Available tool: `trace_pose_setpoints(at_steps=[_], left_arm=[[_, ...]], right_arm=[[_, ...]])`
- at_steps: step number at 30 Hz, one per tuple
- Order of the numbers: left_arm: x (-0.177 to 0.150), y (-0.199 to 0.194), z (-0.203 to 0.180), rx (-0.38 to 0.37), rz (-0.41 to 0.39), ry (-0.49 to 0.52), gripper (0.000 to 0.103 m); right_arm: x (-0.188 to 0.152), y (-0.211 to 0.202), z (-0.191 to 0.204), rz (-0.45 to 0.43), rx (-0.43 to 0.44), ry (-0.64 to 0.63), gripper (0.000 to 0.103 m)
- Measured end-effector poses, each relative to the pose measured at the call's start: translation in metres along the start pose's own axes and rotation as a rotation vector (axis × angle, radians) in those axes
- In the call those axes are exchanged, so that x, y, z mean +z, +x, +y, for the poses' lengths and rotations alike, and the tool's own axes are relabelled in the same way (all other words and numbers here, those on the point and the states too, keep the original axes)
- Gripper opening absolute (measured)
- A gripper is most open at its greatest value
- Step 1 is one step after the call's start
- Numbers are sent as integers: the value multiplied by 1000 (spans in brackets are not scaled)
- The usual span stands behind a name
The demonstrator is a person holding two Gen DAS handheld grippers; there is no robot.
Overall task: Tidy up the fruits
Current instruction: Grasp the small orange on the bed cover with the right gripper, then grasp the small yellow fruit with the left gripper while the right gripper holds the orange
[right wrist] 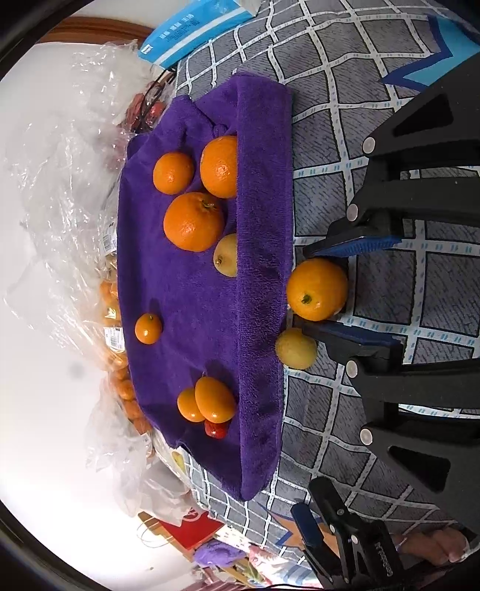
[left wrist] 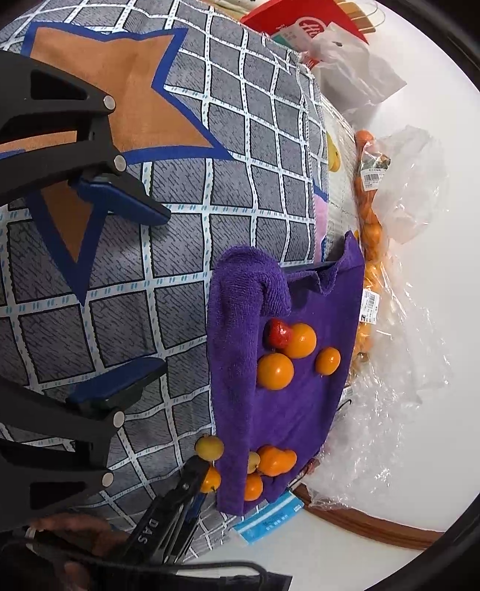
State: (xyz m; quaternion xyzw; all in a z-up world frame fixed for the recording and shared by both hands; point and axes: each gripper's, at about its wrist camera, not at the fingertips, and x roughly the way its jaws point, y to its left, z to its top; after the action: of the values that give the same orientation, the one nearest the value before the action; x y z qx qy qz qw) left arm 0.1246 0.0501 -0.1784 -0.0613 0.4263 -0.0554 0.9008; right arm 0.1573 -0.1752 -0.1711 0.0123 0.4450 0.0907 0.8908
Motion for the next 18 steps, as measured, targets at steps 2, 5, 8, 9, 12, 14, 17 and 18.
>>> trace_pose_setpoints(at_steps=[2,5,8,9,12,14,17,18], left_arm=[[0,0,2,-21,-2,-5,74],[0,0,2,-27,-4,-10,75],[0,-2,4,-39,-8,-19,75],[0,-2,5,-45,-10,-23,75],[-1,-3,9,-69,-17,-41,75],[-1,-4,10,-80,-19,-45,75],[-2,-6,5,-50,0,-25,74],[-2,-6,3,-41,11,-24,73]], right_arm=[[0,1,2,0,-17,-4,35],[1,2,4,0,-31,-8,35],[1,1,3,-4,-34,-1,32],[1,0,1,-7,-30,6,32],[-1,-7,-4,-29,-19,34,32],[-4,-13,-8,-42,-10,43,32],[-9,-23,-13,-58,-23,41,32],[-11,-25,-15,-61,-26,40,32]])
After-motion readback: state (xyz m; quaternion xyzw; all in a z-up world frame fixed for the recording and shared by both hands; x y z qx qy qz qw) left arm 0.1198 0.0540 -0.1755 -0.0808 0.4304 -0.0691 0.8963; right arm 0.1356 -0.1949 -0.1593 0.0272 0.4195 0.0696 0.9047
